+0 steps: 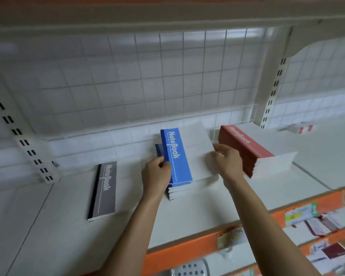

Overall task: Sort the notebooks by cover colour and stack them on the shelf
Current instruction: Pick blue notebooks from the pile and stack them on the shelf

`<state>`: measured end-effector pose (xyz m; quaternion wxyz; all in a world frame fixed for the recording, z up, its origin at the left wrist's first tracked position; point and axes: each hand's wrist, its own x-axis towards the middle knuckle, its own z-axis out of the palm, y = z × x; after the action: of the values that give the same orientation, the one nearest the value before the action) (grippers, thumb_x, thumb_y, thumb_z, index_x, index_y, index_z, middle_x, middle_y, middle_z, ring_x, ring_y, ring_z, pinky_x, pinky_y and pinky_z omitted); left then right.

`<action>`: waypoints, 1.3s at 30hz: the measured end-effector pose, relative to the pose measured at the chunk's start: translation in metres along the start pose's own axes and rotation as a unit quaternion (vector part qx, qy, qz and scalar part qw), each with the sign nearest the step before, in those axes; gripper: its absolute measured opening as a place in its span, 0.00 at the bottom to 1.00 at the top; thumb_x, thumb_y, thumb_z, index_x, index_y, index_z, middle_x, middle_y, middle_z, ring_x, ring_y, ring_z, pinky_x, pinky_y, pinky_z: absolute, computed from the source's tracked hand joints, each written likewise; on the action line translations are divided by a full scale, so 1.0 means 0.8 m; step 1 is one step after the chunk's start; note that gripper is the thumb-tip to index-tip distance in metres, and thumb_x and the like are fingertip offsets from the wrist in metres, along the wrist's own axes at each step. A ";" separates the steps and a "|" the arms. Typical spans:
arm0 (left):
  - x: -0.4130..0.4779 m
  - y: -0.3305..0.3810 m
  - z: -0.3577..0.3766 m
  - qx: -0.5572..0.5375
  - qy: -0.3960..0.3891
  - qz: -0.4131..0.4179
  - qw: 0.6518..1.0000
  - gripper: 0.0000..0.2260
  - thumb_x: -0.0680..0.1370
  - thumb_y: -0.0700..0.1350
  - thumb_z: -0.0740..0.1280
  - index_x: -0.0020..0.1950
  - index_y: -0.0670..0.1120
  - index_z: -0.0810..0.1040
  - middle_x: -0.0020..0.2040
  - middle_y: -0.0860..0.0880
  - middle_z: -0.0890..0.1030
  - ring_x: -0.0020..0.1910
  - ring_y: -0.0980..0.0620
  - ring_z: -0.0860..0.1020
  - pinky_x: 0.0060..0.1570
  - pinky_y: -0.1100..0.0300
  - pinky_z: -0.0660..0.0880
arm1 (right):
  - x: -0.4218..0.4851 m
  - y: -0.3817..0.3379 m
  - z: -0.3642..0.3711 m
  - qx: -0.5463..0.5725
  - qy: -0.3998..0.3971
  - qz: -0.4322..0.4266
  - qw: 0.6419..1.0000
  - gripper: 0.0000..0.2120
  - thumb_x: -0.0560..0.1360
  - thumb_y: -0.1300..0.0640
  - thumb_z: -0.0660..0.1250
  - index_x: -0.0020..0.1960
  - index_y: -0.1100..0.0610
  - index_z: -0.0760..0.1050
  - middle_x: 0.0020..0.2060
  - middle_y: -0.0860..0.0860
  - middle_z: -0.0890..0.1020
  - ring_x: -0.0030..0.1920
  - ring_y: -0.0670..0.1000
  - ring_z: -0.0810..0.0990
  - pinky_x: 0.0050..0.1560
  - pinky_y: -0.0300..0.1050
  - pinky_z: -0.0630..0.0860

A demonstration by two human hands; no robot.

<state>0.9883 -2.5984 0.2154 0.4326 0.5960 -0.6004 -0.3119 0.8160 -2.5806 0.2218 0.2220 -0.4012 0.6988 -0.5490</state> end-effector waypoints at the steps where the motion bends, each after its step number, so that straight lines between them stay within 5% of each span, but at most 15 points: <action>1: 0.001 -0.001 0.004 0.015 0.001 -0.005 1.000 0.12 0.73 0.37 0.59 0.32 0.45 0.61 0.27 0.51 0.62 0.28 0.53 0.59 0.29 0.60 0.55 | 0.007 0.002 0.000 -0.003 -0.012 0.009 1.000 0.15 0.73 0.62 0.63 0.58 0.58 0.79 0.54 0.53 0.82 0.55 0.52 0.79 0.61 0.52 0.75; 13: 0.002 -0.016 0.023 0.121 0.077 -0.035 0.989 0.13 0.74 0.39 0.59 0.30 0.44 0.61 0.28 0.48 0.69 0.31 0.48 0.66 0.32 0.57 0.61 | 0.026 0.033 0.016 -0.017 -0.110 0.027 0.993 0.19 0.68 0.55 0.63 0.58 0.57 0.78 0.45 0.54 0.82 0.40 0.53 0.77 0.43 0.47 0.74; 18: 0.002 -0.014 0.027 0.146 0.090 -0.040 0.984 0.14 0.75 0.40 0.60 0.30 0.44 0.63 0.28 0.49 0.71 0.31 0.47 0.69 0.31 0.58 0.62 | 0.025 0.036 0.015 -0.057 -0.109 -0.002 0.992 0.16 0.74 0.60 0.63 0.61 0.60 0.76 0.58 0.56 0.80 0.53 0.61 0.80 0.58 0.54 0.76; 20: 0.002 -0.011 0.028 0.163 0.091 -0.047 0.981 0.15 0.75 0.40 0.59 0.29 0.44 0.62 0.26 0.50 0.69 0.29 0.50 0.67 0.28 0.59 0.60 | 0.024 0.036 0.016 -0.070 -0.119 -0.014 0.990 0.14 0.74 0.62 0.61 0.56 0.61 0.79 0.52 0.56 0.82 0.52 0.58 0.80 0.56 0.46 0.75; 23: 0.003 -0.010 0.030 0.187 0.092 -0.056 0.976 0.14 0.75 0.40 0.59 0.29 0.44 0.63 0.27 0.51 0.70 0.27 0.52 0.66 0.27 0.60 0.59 | 0.021 0.037 0.018 -0.099 -0.122 -0.035 0.987 0.08 0.71 0.65 0.58 0.35 0.61 0.72 0.28 0.54 0.72 0.35 0.56 0.69 0.33 0.43 0.63; 28: 0.005 -0.018 0.032 0.196 0.082 -0.052 0.976 0.12 0.75 0.41 0.59 0.31 0.44 0.67 0.32 0.49 0.74 0.33 0.46 0.72 0.27 0.61 0.61 | 0.021 0.034 0.020 -0.174 -0.125 -0.085 0.973 0.08 0.72 0.66 0.57 0.35 0.60 0.66 0.27 0.54 0.70 0.34 0.58 0.67 0.29 0.44 0.61; 31: 0.001 -0.015 0.034 0.188 0.090 -0.051 0.977 0.11 0.77 0.41 0.57 0.35 0.42 0.66 0.41 0.43 0.77 0.36 0.44 0.73 0.31 0.59 0.63 | 0.017 0.030 0.020 -0.190 -0.118 -0.089 0.971 0.07 0.74 0.63 0.58 0.38 0.62 0.70 0.32 0.57 0.76 0.38 0.60 0.73 0.30 0.43 0.61; 34: -0.011 -0.013 0.031 0.164 0.096 -0.023 0.982 0.10 0.80 0.47 0.55 0.51 0.43 0.73 0.52 0.45 0.75 0.45 0.47 0.73 0.43 0.56 0.68 | 0.013 0.025 0.012 -0.170 -0.098 -0.092 0.976 0.16 0.79 0.55 0.58 0.62 0.61 0.75 0.58 0.56 0.80 0.60 0.58 0.76 0.52 0.44 0.70; 36: -0.017 -0.016 0.028 0.169 0.035 0.034 0.984 0.17 0.78 0.56 0.57 0.63 0.50 0.71 0.55 0.49 0.75 0.54 0.50 0.73 0.51 0.55 0.72 | 0.010 0.021 0.005 -0.167 -0.126 -0.116 0.971 0.21 0.79 0.51 0.59 0.68 0.59 0.70 0.66 0.55 0.74 0.67 0.54 0.71 0.64 0.42 0.66; 39: -0.021 -0.020 0.028 0.203 -0.064 0.057 0.975 0.34 0.68 0.69 0.61 0.70 0.54 0.64 0.61 0.53 0.72 0.59 0.51 0.70 0.58 0.51 0.73 | 0.000 0.023 0.001 -0.218 -0.188 -0.176 0.941 0.23 0.78 0.49 0.61 0.70 0.59 0.68 0.70 0.55 0.70 0.71 0.53 0.66 0.68 0.40 0.60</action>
<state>0.9737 -2.5864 0.1889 0.2803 0.6152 -0.7105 -0.1952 0.8108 -2.5798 0.2044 0.1559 -0.6524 0.6650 -0.3283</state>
